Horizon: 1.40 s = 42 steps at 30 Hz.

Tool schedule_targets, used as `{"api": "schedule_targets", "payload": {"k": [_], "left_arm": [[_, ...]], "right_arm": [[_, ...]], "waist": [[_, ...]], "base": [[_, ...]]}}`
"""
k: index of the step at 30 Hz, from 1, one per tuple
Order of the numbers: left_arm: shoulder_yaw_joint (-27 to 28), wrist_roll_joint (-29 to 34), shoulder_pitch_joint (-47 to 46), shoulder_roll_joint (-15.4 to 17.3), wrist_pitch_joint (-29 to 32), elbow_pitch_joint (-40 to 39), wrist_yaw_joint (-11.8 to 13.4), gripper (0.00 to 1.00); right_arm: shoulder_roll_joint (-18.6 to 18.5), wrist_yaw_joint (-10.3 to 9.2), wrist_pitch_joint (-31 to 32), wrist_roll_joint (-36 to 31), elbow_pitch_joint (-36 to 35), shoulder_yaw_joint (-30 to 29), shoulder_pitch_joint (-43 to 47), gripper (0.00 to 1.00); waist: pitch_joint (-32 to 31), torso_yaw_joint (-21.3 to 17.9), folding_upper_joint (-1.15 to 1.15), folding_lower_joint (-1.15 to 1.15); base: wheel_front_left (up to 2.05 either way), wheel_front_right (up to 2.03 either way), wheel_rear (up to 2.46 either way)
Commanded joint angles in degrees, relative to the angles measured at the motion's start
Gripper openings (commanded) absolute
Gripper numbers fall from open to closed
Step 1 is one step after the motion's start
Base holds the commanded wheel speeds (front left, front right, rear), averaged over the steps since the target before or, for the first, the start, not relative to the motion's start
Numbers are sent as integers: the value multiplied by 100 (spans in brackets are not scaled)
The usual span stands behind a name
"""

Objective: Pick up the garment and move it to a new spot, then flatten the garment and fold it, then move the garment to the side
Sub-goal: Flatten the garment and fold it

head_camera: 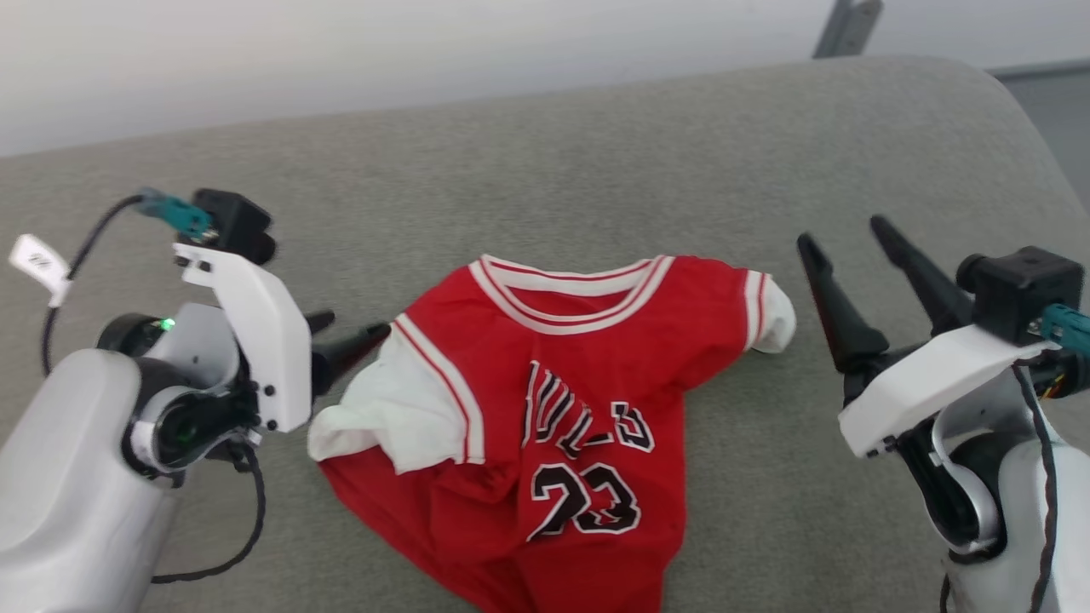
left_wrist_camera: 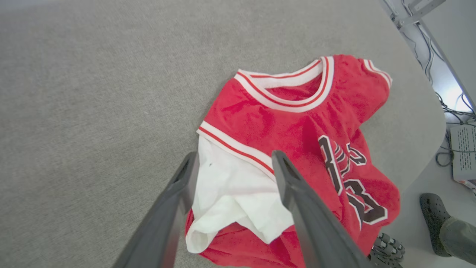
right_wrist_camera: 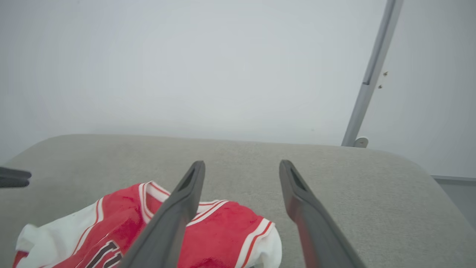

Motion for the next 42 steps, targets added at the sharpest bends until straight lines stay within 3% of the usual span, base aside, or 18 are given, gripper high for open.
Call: {"api": "schedule_targets", "payload": {"k": [1,6,13,21,22,23,32,42], "left_arm": [[-92,36,-110,-28,153,116,32,100],[-401,213,-326,-6,590,582,65,100],[-670,399,-558,-1,885,1313,55,100],[-851,520,-761,-54,752,1967,-71,100],[-877,511,-783,-66,733,2018,-103,58],[-892,506,-806,-72,695,2055,-121,3],[-1000,371,-1059,27,692,2094,-223,0],[-715,187,-1201,403,404,1807,-203,0]], "right_arm": [[94,-2,-247,-127,95,-78,-91,100],[322,-2,-771,-342,483,-298,-244,100],[460,-2,-1041,-364,885,-284,-362,100],[491,-2,-1104,-291,1020,-198,-484,100],[492,-2,-1115,-285,1025,-200,-496,100],[493,-2,-1125,-284,1024,-212,-506,100],[504,-2,-1132,-307,1051,-347,-487,100],[530,-2,-1064,-299,1002,-459,-366,100]], "waist": [[72,-138,0,0],[177,-299,0,0],[344,-461,0,0],[488,-543,0,0],[499,-543,0,0],[507,-540,0,0],[491,-452,0,0],[417,-295,0,0]], "base": [[0,0,0],[0,0,0],[0,0,0],[0,0,0],[0,0,0],[0,0,0],[0,0,0],[0,0,0]]}}
